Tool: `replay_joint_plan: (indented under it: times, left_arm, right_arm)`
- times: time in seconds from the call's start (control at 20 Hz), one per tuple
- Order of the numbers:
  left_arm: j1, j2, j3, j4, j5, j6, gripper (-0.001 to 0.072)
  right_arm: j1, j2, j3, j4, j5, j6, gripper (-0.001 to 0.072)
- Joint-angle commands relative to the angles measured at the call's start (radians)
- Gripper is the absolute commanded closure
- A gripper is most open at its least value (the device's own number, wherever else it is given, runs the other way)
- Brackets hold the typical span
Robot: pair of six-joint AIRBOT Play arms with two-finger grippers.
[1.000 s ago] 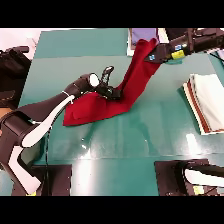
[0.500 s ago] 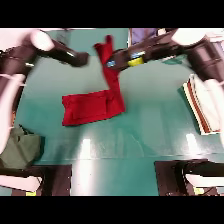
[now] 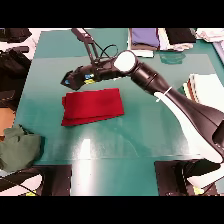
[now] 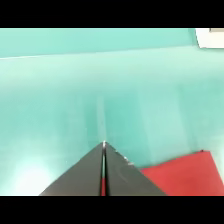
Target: Fold the shirts.
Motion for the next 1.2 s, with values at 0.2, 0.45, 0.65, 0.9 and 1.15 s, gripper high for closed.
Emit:
replay_joint_plan:
  times: [0.2,0.45,0.65,0.9,1.15]
  left_arm:
    - [-0.122,0.018,-0.076,0.010,0.034,0.007,0.0683]
    - [-0.154,0.012,-0.102,0.009,0.052,0.009,0.0683]
    - [-0.154,0.004,-0.102,0.009,0.056,0.010,0.0683]
    - [-0.154,0.003,-0.102,0.006,0.054,0.010,0.0683]
    - [-0.165,0.003,-0.102,-0.071,0.052,0.010,0.0684]
  right_arm:
    - [-0.330,0.152,-0.353,-0.190,0.229,0.130,0.0299]
    - [-0.481,0.100,-0.566,-0.125,0.182,0.191,0.0040]
    - [-0.441,-0.046,-0.522,0.023,0.184,0.187,0.0050]
    - [-0.281,-0.229,-0.338,0.049,0.179,0.188,0.0184]
    - [-0.214,-0.269,-0.168,0.006,0.098,0.187,0.0695]
